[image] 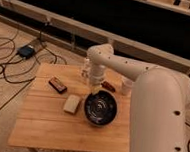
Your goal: Drag the ceramic bowl in a circle
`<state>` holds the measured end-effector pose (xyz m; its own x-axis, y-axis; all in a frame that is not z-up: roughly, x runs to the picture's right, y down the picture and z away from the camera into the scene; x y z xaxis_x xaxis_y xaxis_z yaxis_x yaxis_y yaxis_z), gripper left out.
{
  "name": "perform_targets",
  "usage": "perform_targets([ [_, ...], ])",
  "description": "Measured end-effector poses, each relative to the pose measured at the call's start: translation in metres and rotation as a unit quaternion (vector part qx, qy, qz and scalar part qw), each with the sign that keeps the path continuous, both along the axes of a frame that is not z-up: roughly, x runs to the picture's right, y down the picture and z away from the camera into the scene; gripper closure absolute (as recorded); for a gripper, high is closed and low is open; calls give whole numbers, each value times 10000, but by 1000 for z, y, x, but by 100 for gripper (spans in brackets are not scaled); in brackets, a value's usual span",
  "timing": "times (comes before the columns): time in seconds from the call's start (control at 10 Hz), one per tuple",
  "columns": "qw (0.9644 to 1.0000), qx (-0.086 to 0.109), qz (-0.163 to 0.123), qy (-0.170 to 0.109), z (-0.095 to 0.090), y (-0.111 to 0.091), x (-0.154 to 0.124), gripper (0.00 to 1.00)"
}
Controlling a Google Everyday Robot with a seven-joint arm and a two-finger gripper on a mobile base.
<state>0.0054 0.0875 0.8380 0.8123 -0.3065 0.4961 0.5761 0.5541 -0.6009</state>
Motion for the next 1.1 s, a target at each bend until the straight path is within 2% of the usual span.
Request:
perform_targets([
  [0.1, 9999, -104, 44, -72, -1, 8, -5, 80],
  [0.3, 9996, -182, 178, -138, -1, 15, -9, 64],
  [0.5, 9989, -187, 399, -185, 0, 21, -7, 41],
  [0.7, 9983, -133, 532, -193, 3, 23, -1, 23],
  [0.8, 9979, -76, 600, -220, 5, 22, 1, 20],
  [1.1, 9976, -51, 643, -243, 6, 22, 3, 20],
])
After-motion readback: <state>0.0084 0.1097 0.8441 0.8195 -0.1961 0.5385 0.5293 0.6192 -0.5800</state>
